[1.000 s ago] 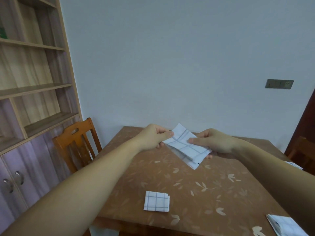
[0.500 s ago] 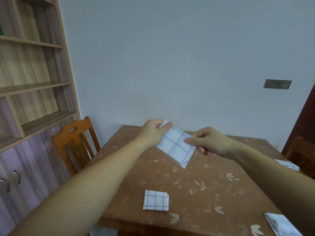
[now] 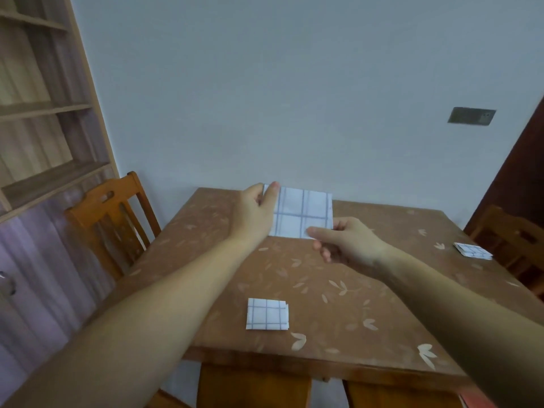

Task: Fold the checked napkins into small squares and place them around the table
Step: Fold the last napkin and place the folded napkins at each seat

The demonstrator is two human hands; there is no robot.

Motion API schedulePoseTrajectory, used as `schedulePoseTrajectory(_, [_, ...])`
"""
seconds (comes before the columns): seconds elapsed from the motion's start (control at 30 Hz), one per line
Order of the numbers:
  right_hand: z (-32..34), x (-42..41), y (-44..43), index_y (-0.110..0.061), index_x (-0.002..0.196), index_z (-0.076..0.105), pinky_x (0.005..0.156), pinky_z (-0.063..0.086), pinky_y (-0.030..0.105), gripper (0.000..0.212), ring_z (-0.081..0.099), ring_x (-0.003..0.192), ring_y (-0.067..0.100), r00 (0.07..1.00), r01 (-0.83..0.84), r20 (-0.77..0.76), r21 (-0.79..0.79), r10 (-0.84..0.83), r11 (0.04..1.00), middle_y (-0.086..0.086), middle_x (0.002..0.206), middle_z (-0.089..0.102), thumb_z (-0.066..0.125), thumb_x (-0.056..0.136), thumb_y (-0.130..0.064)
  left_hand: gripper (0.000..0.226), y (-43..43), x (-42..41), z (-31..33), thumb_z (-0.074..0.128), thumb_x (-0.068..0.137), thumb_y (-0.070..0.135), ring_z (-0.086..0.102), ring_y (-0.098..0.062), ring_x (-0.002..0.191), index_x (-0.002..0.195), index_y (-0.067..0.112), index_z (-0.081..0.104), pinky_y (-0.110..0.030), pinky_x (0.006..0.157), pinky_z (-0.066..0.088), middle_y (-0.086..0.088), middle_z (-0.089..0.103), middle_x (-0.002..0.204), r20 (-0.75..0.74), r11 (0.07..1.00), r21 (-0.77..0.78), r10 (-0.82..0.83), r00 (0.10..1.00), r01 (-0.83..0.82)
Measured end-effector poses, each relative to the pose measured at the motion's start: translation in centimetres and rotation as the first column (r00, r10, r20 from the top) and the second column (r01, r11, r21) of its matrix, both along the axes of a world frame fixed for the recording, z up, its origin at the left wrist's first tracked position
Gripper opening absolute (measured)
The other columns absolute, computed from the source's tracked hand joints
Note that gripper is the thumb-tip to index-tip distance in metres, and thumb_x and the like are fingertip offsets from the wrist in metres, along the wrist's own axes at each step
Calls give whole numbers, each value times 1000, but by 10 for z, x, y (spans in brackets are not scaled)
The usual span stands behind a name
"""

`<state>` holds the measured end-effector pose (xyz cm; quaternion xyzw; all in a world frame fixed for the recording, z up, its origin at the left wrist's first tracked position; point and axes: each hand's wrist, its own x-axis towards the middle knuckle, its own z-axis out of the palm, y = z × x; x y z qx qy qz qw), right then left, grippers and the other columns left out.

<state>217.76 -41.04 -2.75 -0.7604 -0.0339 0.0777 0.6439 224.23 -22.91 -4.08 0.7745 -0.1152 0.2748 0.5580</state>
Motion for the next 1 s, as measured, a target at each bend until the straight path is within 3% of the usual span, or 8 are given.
schedulePoseTrajectory(0.1, [-12, -10, 7, -8, 67, 57, 45, 44, 19, 29, 46, 40, 10, 999, 40, -17, -8, -40, 999, 1, 50, 55, 63, 94, -15, 50, 8, -9, -21, 57, 96, 31, 25, -10, 52, 58, 14, 30, -27, 50, 20, 0, 26, 56, -107, 1000, -27, -12, 994, 10])
schedulePoseTrajectory(0.17, [-17, -18, 11, -11, 70, 55, 44, 44, 19, 25, 46, 41, 11, 993, 104, -57, 49, -101, 993, 2, 54, 53, 64, 93, -15, 43, 16, -20, -29, 61, 95, 30, 40, -13, 55, 66, 0, 48, -28, 53, 33, -7, 43, 61, -232, 996, -65, -79, 969, 65])
schedulePoseTrajectory(0.33, [-20, -45, 13, -16, 79, 61, 57, 46, 25, 18, 51, 54, 14, 968, 249, -73, 207, -239, 946, 5, 65, 46, 64, 93, -25, 13, 45, -93, -24, 65, 92, 23, 68, -10, 56, 88, 12, 69, -20, 49, 50, -7, 73, 75, -596, 923, -127, -363, 717, 362])
schedulePoseTrajectory(0.47, [-41, -92, 40, -15, 108, 69, 81, 54, 37, 31, 70, 92, 24, 984, -13, -173, 214, 51, 977, 9, 98, 71, 64, 91, -41, 14, 47, -156, -33, 64, 93, 23, 65, -10, 52, 94, 9, 67, -20, 49, 47, -5, 72, 72, -530, 960, -247, -247, 811, 131])
schedulePoseTrajectory(0.6, [-58, -144, 75, -6, 105, 69, 62, 55, 29, 17, 69, 65, 18, 987, -74, -129, 159, 95, 985, 9, 82, 72, 60, 96, -18, 16, 60, -209, -43, 64, 93, 26, 58, -10, 45, 83, 13, 65, -20, 46, 42, 0, 66, 56, -551, 980, -196, -130, 825, 23])
schedulePoseTrajectory(0.7, [-56, -164, 91, -6, 94, 70, 57, 50, 26, 14, 57, 53, 14, 991, -84, -97, 137, 97, 987, 7, 69, 65, 60, 96, -15, 18, 88, -240, -49, 63, 93, 30, 58, -11, 49, 81, 16, 66, -21, 50, 43, -2, 66, 61, -604, 986, -166, -116, 788, 18])
schedulePoseTrajectory(0.9, [-52, -192, 161, -10, 92, 72, 55, 51, 21, 15, 61, 56, 13, 994, -104, -40, 53, 106, 993, 4, 70, 67, 61, 96, -21, 18, 166, -279, -60, 54, 99, 26, 65, -11, 63, 104, 16, 68, -25, 63, 50, -2, 73, 75, -646, 949, -313, -241, 725, 36])
schedulePoseTrajectory(1.0, [-55, -203, 219, -18, 103, 71, 66, 55, 27, 19, 74, 77, 16, 978, -188, -82, 31, 190, 982, 3, 88, 77, 63, 94, -32, 19, 223, -296, -67, 52, 100, 25, 66, -13, 65, 105, 15, 67, -25, 64, 49, -3, 72, 76, -626, 934, -357, -259, 736, 25])
